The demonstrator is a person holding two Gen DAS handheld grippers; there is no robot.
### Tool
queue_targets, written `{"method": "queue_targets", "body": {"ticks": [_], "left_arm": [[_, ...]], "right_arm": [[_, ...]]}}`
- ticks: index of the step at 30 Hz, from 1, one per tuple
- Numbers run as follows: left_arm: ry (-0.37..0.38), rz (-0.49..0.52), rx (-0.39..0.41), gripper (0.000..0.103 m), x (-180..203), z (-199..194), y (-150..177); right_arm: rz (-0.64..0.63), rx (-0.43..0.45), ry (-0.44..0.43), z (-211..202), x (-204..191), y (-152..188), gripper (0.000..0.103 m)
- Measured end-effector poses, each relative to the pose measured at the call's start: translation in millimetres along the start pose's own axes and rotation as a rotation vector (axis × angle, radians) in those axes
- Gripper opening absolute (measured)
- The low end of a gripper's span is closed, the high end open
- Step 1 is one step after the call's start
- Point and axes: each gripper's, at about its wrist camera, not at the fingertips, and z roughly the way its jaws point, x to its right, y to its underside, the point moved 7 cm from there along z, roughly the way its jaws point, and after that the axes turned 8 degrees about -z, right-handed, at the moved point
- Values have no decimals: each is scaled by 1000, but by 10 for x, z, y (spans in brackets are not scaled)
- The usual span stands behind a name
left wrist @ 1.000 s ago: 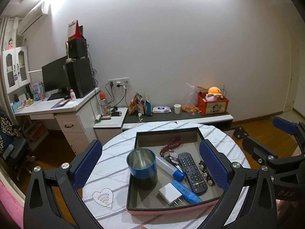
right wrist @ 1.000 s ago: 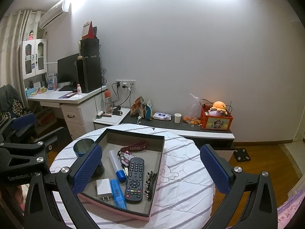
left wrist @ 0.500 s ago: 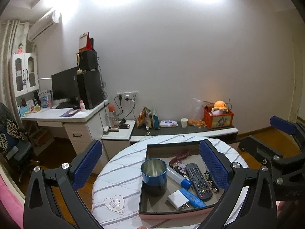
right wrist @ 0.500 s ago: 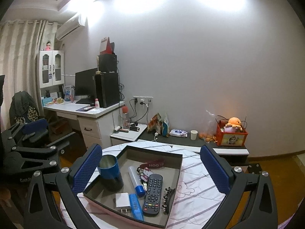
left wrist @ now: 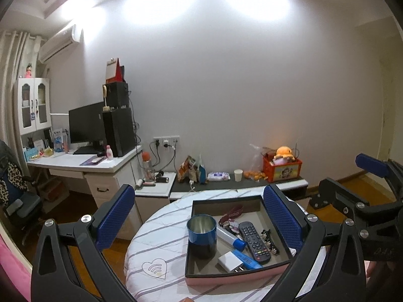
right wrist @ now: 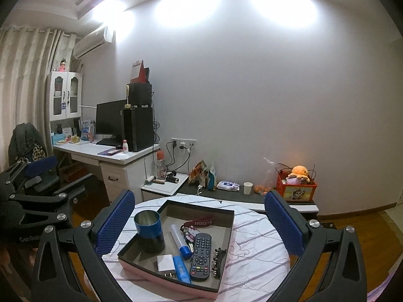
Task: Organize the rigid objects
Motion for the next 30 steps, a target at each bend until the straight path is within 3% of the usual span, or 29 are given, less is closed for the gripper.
{"method": "queue_targets", "body": {"ticks": [16, 30], "left_arm": [[58, -4, 36, 103, 17, -426, -62], [75, -1, 18, 103, -9, -508, 7]], "right_arm": [[-3, 35, 98, -447, -19, -96, 103], [-10, 31, 166, -626, -108, -42, 103]]}}
